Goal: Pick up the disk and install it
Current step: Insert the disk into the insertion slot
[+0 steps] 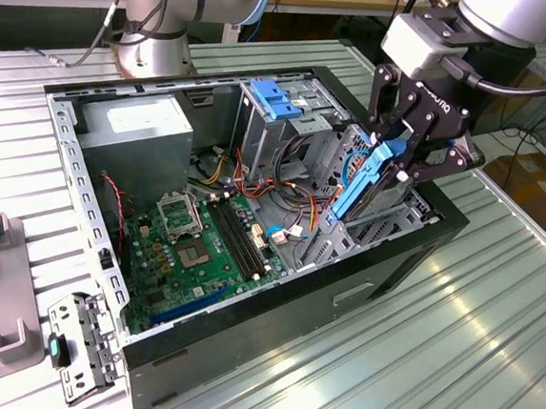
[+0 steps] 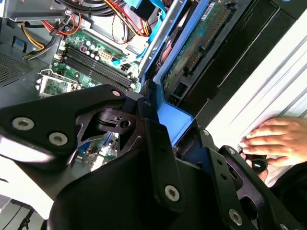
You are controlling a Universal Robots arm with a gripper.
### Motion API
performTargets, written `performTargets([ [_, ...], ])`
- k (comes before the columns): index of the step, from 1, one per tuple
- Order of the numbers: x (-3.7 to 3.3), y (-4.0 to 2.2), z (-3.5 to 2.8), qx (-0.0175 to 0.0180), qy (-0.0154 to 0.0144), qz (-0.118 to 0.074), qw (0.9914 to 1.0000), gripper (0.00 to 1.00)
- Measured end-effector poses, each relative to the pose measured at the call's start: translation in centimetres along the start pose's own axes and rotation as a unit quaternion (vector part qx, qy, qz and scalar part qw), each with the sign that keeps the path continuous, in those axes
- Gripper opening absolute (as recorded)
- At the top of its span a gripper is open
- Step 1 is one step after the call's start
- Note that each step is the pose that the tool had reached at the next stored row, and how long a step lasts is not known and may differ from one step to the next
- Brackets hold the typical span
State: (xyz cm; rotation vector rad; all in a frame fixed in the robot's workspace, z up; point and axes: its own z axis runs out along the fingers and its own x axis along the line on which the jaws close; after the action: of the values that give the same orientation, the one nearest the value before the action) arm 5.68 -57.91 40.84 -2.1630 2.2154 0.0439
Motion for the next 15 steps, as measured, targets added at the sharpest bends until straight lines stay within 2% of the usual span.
performTargets([
  [5,0.05,0.01,1.01,0.0000,-0.0001,0.000,1.00000,0.37],
  [8,0.10,0.02,1.90,0.0000,0.0001,0.000,1.00000,0.37],
  [10,0.11,0.03,2.22,0.0000,0.0001,0.000,1.00000,0.37],
  [15,0.12,0.03,2.30,0.0000,0.0000,0.000,1.00000,0.37],
])
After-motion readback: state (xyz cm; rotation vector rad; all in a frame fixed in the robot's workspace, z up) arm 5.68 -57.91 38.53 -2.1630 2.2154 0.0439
